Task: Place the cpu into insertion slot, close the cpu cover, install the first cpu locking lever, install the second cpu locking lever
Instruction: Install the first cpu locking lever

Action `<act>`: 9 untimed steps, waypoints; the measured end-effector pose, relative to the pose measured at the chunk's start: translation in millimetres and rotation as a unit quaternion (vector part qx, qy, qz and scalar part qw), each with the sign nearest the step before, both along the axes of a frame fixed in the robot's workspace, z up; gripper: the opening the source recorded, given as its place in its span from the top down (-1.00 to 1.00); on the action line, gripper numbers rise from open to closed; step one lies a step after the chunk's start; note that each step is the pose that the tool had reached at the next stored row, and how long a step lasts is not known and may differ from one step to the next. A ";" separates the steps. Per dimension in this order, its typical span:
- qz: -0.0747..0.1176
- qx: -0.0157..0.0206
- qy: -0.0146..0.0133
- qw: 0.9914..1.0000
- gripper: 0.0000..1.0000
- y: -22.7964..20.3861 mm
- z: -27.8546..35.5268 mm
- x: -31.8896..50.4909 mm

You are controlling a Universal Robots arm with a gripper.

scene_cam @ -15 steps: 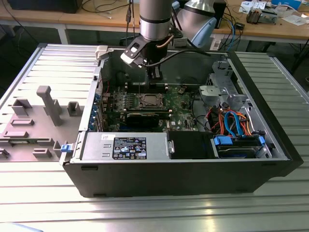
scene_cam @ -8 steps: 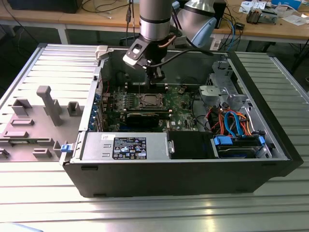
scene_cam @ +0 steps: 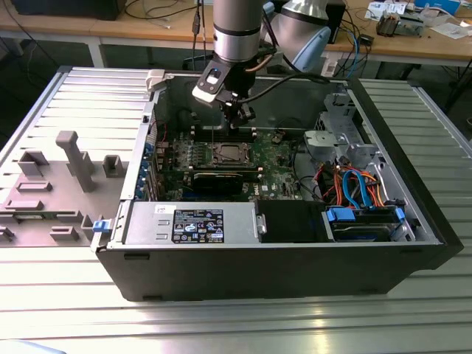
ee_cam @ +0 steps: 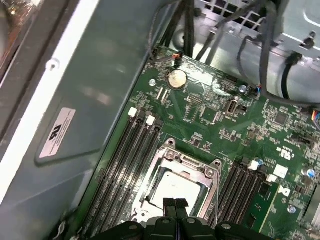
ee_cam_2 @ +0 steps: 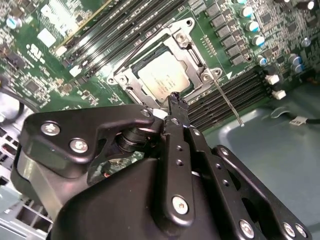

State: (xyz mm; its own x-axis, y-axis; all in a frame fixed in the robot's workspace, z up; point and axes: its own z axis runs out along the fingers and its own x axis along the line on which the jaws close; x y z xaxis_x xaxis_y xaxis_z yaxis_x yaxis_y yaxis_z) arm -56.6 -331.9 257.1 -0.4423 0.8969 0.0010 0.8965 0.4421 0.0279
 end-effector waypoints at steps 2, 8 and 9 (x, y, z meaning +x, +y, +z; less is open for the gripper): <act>0.016 0.000 0.000 1.000 0.79 0.0 0.0 0.0; 0.073 0.000 0.000 0.997 0.79 0.0 0.0 0.0; 0.079 0.000 0.000 0.997 0.79 0.0 0.0 0.0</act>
State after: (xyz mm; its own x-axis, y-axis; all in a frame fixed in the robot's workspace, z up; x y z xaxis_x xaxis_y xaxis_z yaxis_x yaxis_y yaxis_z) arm -56.6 -331.8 257.1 -0.5788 0.8155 0.0010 0.8152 0.5785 0.0280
